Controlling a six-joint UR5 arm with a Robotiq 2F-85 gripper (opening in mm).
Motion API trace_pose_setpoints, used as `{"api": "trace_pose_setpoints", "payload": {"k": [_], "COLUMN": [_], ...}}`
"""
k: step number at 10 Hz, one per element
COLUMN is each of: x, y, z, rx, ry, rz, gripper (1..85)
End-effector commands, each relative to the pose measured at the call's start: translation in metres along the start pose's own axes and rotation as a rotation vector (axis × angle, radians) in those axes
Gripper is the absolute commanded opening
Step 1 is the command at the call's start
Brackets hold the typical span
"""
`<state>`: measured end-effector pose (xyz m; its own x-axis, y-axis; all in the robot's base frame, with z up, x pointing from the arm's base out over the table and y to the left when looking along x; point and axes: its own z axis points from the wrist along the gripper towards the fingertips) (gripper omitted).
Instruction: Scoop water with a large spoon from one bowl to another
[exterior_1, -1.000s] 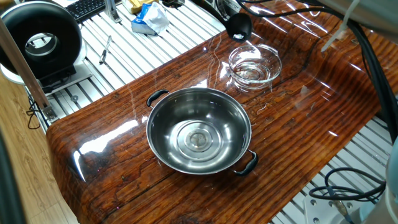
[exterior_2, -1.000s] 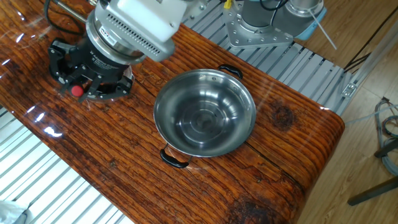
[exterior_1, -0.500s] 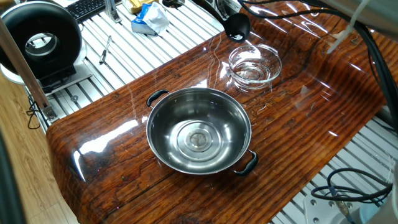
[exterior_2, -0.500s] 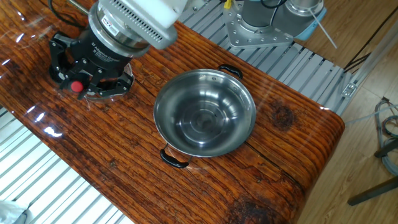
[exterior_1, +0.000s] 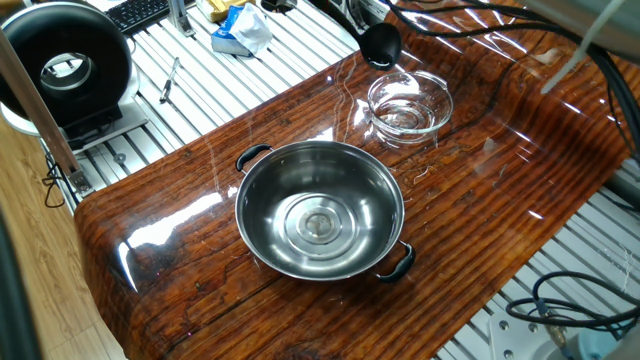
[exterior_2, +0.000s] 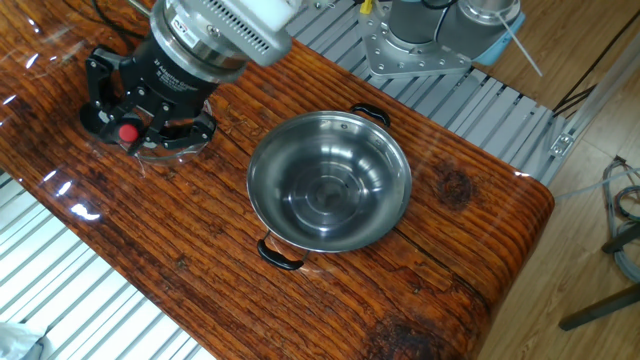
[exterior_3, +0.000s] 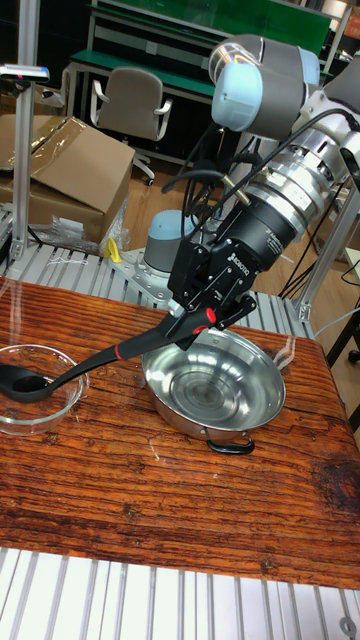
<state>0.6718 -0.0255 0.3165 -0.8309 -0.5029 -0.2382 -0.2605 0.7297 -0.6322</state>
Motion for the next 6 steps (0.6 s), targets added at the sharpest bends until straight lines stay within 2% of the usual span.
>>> {"api": "trace_pose_setpoints", "payload": {"k": [1, 6], "x": [0.003, 0.008], "y": [-0.005, -0.025], "z": [-0.002, -0.009], "rx": [0.02, 0.085], "ry": [-0.021, -0.012], "rz": [0.0, -0.013], "gripper": [1.0, 1.0]}}
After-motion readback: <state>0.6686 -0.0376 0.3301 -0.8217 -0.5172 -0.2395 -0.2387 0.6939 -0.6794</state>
